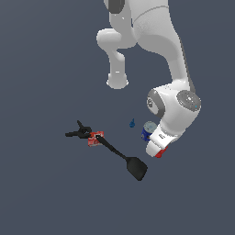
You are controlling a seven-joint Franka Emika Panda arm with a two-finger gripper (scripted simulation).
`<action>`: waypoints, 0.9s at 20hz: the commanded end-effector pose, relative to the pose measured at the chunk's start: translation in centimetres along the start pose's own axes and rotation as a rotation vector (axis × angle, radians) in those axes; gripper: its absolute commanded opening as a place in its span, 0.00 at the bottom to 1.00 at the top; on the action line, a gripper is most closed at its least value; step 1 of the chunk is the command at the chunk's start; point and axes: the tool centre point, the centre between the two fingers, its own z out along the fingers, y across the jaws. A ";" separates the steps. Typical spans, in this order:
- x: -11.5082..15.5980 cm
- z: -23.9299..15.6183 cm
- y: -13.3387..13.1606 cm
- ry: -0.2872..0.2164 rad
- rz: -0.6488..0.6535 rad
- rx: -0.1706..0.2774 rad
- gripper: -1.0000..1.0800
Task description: Pick up a designated object from a clutter of objects.
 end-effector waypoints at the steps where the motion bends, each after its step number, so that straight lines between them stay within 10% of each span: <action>1: -1.0 -1.5 -0.1 0.002 0.000 -0.002 0.00; 18: -9.8 -13.3 -1.4 0.002 0.001 -0.002 0.00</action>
